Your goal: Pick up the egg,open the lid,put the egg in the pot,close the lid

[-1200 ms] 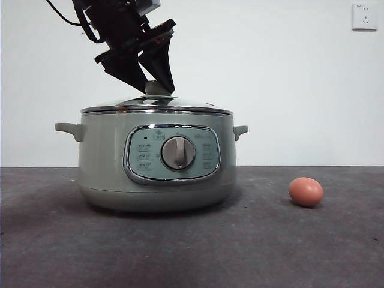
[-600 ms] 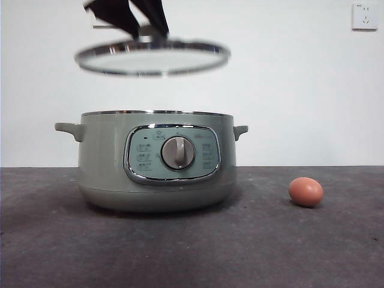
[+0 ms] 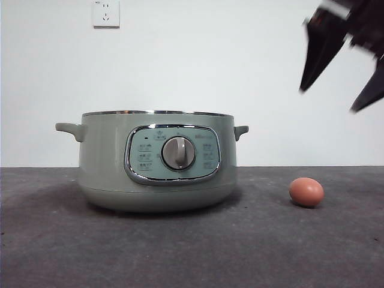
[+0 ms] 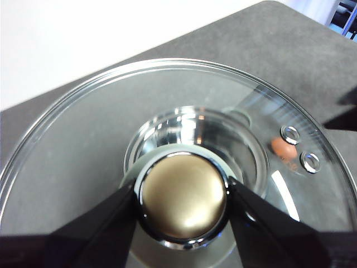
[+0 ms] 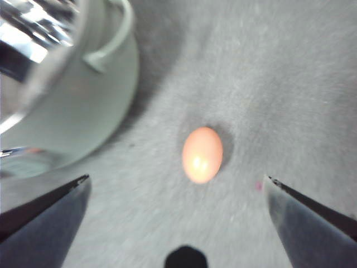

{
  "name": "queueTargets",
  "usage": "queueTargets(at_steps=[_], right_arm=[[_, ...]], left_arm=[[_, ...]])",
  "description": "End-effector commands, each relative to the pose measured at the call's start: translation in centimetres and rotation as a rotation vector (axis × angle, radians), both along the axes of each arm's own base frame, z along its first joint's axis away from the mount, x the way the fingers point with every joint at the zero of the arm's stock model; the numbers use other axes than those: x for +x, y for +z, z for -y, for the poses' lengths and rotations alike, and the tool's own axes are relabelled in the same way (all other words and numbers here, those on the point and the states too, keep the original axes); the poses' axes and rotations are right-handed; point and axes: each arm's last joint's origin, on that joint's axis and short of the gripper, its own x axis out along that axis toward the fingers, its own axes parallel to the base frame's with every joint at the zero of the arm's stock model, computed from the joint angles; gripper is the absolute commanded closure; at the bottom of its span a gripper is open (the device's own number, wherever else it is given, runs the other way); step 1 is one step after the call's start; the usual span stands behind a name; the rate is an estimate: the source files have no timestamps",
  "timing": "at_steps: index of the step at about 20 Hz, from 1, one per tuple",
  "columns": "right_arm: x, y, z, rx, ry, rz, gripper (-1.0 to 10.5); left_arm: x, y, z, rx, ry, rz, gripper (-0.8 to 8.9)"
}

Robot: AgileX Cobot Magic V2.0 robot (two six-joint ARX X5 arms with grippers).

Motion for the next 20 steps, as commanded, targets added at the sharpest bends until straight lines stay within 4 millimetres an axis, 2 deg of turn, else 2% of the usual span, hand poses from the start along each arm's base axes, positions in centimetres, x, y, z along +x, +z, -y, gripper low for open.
queueTargets(at_steps=[1, 6, 11, 13, 15, 20], right_arm=[[1.7, -1.9, -1.1, -0.029, 0.014, -0.023, 3.8], [4.5, -6.4, -2.9, -0.108, 0.015, -0.082, 3.8], [5.9, -9.5, -3.2, -0.140, 0.007, -0.139, 3.8], [6.1, -10.2, -3.2, -0.158, -0.001, -0.145, 3.9], [6.4, -10.7, -3.3, -0.159, -0.001, -0.153, 4.6], [6.6, -11.9, -4.2, -0.157, -0.001, -0.173, 4.9]], left_arm=[[-2.4, 0.9, -1.0, -0.025, 0.009, 0.044, 8.22], [-7.0, 0.1, -2.6, -0.040, 0.051, 0.049, 8.22], [-11.0, -2.5, -3.9, -0.080, 0.075, 0.034, 8.22], [-12.0, -3.5, -4.3, -0.075, 0.099, 0.026, 8.22], [-12.6, -4.1, -4.6, -0.064, 0.125, -0.003, 8.22], [-13.1, -4.2, -4.8, -0.063, 0.129, -0.005, 8.22]])
